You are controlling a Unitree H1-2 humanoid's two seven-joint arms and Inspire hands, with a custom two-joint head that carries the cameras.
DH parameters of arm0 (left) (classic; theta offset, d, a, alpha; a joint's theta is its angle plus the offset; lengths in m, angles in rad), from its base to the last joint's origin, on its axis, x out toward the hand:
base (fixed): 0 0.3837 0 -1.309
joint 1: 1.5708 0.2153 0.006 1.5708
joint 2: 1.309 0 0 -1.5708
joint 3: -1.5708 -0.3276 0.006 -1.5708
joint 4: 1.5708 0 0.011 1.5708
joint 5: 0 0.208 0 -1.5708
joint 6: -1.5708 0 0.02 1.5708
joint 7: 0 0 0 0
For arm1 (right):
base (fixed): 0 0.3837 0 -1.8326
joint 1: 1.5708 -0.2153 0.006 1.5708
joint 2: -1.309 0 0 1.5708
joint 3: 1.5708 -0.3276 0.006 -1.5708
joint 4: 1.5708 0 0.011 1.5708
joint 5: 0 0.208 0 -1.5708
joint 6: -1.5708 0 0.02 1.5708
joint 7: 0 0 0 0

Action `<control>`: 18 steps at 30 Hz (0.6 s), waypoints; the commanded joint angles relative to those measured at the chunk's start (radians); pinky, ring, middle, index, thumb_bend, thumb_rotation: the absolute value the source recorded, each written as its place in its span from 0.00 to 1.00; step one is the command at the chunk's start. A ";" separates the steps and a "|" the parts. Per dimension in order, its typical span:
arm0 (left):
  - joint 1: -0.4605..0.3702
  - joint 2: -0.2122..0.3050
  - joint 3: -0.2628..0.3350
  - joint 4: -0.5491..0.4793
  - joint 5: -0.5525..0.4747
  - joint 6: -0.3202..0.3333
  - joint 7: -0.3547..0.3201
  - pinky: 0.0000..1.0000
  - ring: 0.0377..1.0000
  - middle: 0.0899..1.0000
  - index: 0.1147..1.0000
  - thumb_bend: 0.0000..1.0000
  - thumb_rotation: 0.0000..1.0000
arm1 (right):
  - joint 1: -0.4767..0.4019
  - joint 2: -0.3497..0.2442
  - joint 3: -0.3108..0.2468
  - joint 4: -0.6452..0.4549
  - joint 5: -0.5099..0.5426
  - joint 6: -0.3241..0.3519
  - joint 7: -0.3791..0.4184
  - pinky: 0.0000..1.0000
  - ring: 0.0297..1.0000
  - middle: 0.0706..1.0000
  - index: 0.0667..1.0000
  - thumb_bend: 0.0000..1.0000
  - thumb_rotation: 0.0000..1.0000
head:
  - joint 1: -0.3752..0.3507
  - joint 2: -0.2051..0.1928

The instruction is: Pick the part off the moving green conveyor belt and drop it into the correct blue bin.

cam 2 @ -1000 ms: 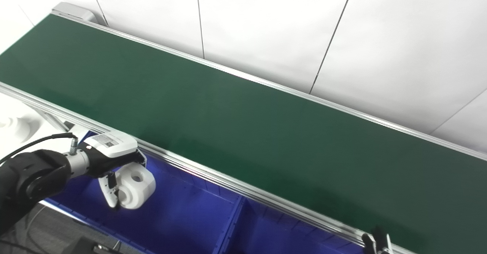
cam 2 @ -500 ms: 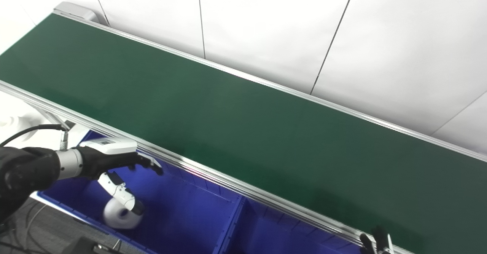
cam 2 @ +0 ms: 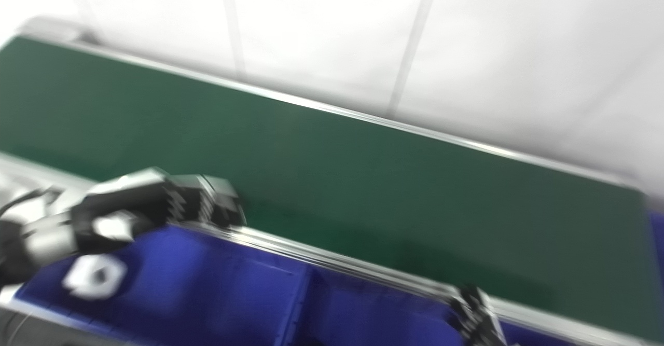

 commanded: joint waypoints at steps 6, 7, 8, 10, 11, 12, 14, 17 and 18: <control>0.055 -0.145 -0.106 0.174 0.357 -0.380 0.172 0.97 0.97 0.97 0.97 0.74 0.63 | -0.009 0.143 0.100 -0.052 -0.124 0.026 -0.049 0.86 0.90 0.95 0.97 0.87 0.93 | -0.185 -0.005; 0.058 -0.143 -0.123 0.201 0.388 -0.413 0.179 0.99 0.99 0.99 0.99 0.75 0.64 | -0.010 0.158 0.110 -0.054 -0.139 0.031 -0.056 0.87 0.91 0.95 0.98 0.87 0.94 | -0.215 -0.001; 0.060 -0.135 -0.142 0.217 0.416 -0.428 0.183 0.99 0.99 0.99 0.99 0.75 0.65 | -0.011 0.168 0.117 -0.055 -0.154 0.033 -0.062 0.87 0.91 0.95 0.98 0.87 0.94 | -0.227 0.001; 0.060 -0.116 -0.169 0.247 0.439 -0.435 0.186 1.00 1.00 1.00 1.00 0.76 0.66 | -0.013 0.189 0.131 -0.059 -0.186 0.040 -0.077 0.87 0.91 0.96 0.98 0.87 0.96 | -0.269 0.012; 0.059 -0.109 -0.182 0.260 0.442 -0.433 0.186 1.00 1.00 1.00 1.00 0.75 0.66 | -0.013 0.197 0.135 -0.062 -0.195 0.043 -0.084 0.88 0.91 0.96 0.99 0.86 0.97 | -0.278 0.016; 0.056 -0.104 -0.193 0.270 0.445 -0.432 0.188 1.00 1.00 1.00 1.00 0.73 0.67 | -0.014 0.204 0.137 -0.065 -0.202 0.045 -0.091 0.88 0.91 0.96 0.98 0.86 0.97 | -0.283 0.020; 0.053 -0.098 -0.212 0.278 0.453 -0.429 0.197 1.00 1.00 1.00 1.00 0.72 0.69 | -0.015 0.211 0.139 -0.068 -0.212 0.042 -0.100 0.87 0.91 0.96 0.98 0.84 0.98 | -0.284 0.023; 0.047 -0.106 -0.238 0.253 0.459 -0.404 0.216 1.00 1.00 1.00 1.00 0.76 0.73 | -0.011 0.211 0.132 -0.073 -0.203 0.036 -0.108 0.87 0.91 0.96 0.98 0.83 0.98 | -0.253 0.042; 0.045 -0.109 -0.246 0.236 0.467 -0.398 0.224 1.00 1.00 1.00 1.00 0.76 0.74 | -0.010 0.208 0.128 -0.074 -0.197 0.035 -0.110 0.88 0.92 0.96 0.98 0.83 0.98 | -0.253 0.042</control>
